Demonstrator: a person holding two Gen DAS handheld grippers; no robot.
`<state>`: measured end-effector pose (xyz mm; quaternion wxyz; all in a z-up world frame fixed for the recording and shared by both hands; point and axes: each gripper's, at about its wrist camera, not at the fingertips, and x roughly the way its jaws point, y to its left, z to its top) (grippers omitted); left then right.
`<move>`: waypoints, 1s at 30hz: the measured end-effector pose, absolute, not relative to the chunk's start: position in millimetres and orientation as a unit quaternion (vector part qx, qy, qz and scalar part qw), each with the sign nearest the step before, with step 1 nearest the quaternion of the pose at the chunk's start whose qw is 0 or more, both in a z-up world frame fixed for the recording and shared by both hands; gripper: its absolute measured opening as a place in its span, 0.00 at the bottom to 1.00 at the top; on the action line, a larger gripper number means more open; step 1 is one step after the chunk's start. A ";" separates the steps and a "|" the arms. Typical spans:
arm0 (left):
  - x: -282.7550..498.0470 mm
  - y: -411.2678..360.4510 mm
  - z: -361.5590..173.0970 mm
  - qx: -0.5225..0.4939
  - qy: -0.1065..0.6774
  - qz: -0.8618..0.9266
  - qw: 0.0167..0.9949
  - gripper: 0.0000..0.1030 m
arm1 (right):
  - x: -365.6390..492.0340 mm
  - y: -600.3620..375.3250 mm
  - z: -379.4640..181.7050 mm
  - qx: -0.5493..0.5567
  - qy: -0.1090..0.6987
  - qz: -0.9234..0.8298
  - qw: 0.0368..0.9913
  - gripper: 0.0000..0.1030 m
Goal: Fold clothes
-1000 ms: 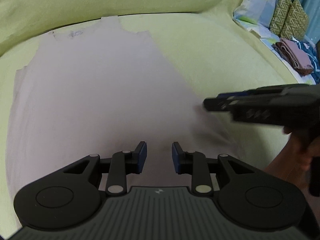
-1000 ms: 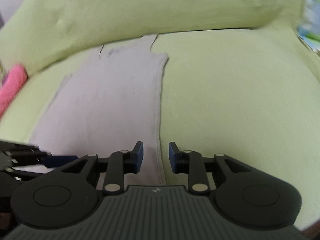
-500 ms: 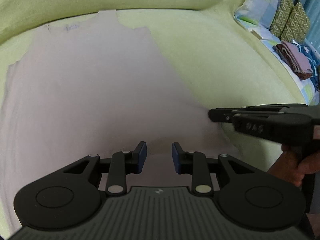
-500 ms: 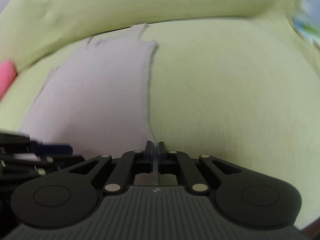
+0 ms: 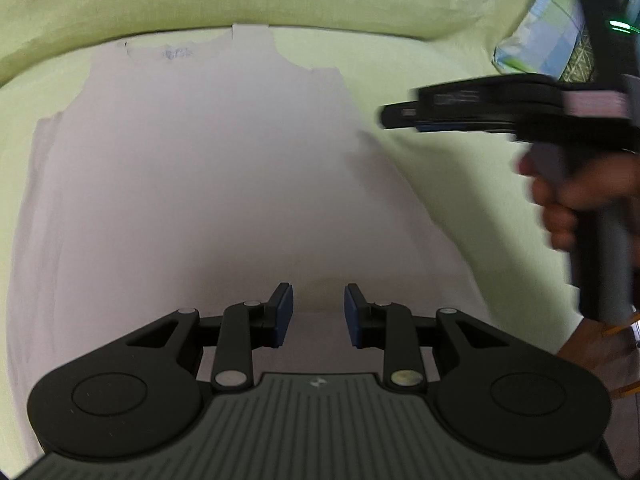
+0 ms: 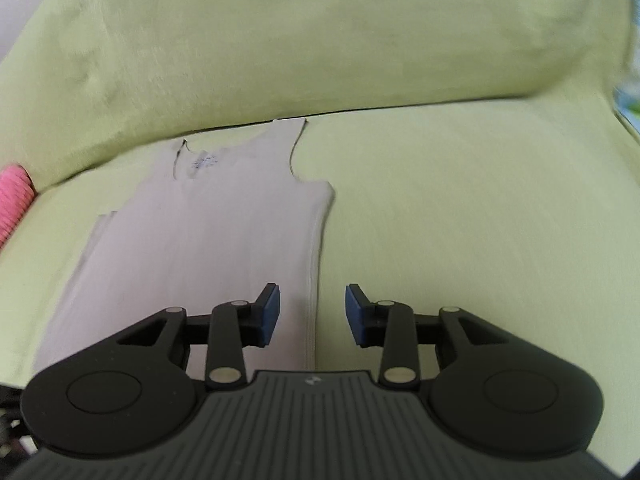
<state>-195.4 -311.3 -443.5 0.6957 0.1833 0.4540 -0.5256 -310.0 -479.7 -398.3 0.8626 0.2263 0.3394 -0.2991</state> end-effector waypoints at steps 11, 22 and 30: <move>-163.9 -334.8 -444.8 0.165 0.450 -0.519 0.707 0.33 | -270.2 -512.9 -426.4 0.229 0.357 -0.288 0.859 0.00; -108.1 -305.4 -451.5 0.166 0.457 -0.448 0.750 0.42 | -291.9 -496.7 -409.4 0.253 0.309 -0.308 0.863 0.23; 3.4 -276.1 -451.9 0.173 0.449 -0.363 0.798 0.46 | -334.9 -432.0 -398.4 0.234 0.316 -0.260 0.882 0.33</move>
